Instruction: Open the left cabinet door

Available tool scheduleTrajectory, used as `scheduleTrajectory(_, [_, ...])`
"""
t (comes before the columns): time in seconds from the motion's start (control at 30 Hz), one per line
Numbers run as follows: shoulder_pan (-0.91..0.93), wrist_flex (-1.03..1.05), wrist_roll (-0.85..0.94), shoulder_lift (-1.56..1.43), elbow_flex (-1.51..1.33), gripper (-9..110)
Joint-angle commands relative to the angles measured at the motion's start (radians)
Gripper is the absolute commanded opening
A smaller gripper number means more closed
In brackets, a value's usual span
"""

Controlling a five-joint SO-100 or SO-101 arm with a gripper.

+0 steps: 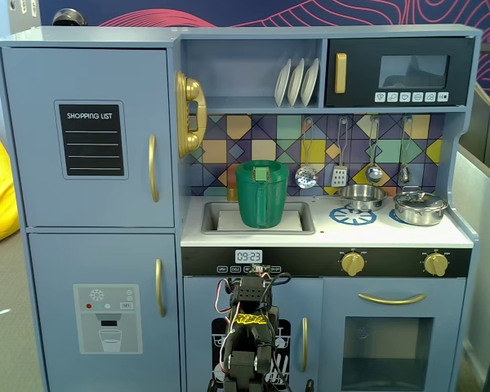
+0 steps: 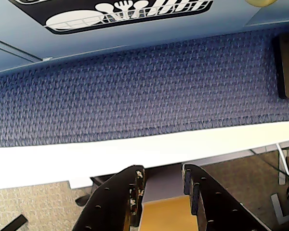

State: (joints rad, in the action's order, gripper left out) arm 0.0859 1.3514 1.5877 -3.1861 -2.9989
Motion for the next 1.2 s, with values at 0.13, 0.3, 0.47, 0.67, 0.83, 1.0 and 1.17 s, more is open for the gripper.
scheduleTrajectory(0.13, [-0.043, 0.178, -0.017, 0.008, 0.003, 0])
scheduleTrajectory(0.3, [-0.043, 0.178, -0.017, 0.008, 0.003, 3])
scheduleTrajectory(0.47, [-0.051, 0.155, 0.011, 0.008, 0.011, 5])
scheduleTrajectory(0.67, [-0.109, 0.146, 0.031, 0.029, 0.135, 5])
scheduleTrajectory(0.83, [-0.224, 0.141, -0.002, 0.092, 0.275, 4])
scheduleTrajectory(1.0, [-0.305, 0.123, -0.008, 0.137, 0.422, 4])
scheduleTrajectory(1.17, [-0.360, 0.074, 0.035, 0.163, 0.552, 3])
